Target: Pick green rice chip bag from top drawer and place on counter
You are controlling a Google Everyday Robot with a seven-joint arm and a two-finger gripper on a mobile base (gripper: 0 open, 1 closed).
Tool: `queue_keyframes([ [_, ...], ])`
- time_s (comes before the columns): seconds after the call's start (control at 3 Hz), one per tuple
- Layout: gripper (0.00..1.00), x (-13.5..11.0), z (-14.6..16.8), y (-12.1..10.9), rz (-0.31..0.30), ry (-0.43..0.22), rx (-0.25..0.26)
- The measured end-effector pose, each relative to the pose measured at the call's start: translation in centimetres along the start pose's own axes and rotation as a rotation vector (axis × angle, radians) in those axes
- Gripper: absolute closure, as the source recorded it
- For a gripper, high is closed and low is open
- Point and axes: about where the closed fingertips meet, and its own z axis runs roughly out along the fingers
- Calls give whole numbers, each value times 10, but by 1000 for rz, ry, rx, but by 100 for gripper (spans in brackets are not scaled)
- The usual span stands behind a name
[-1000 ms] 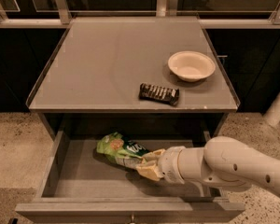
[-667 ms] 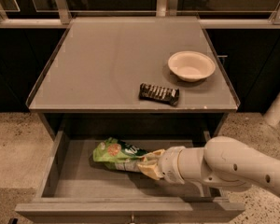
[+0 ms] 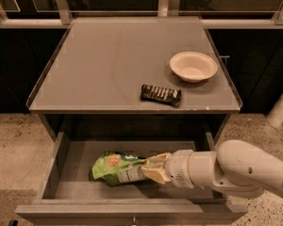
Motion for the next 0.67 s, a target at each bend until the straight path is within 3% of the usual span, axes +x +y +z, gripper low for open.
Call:
queue_keyframes([
  [0.33, 100, -29, -31, 20, -11, -94, -74],
  [0.67, 100, -64, -55, 29, -58, -106, -138],
])
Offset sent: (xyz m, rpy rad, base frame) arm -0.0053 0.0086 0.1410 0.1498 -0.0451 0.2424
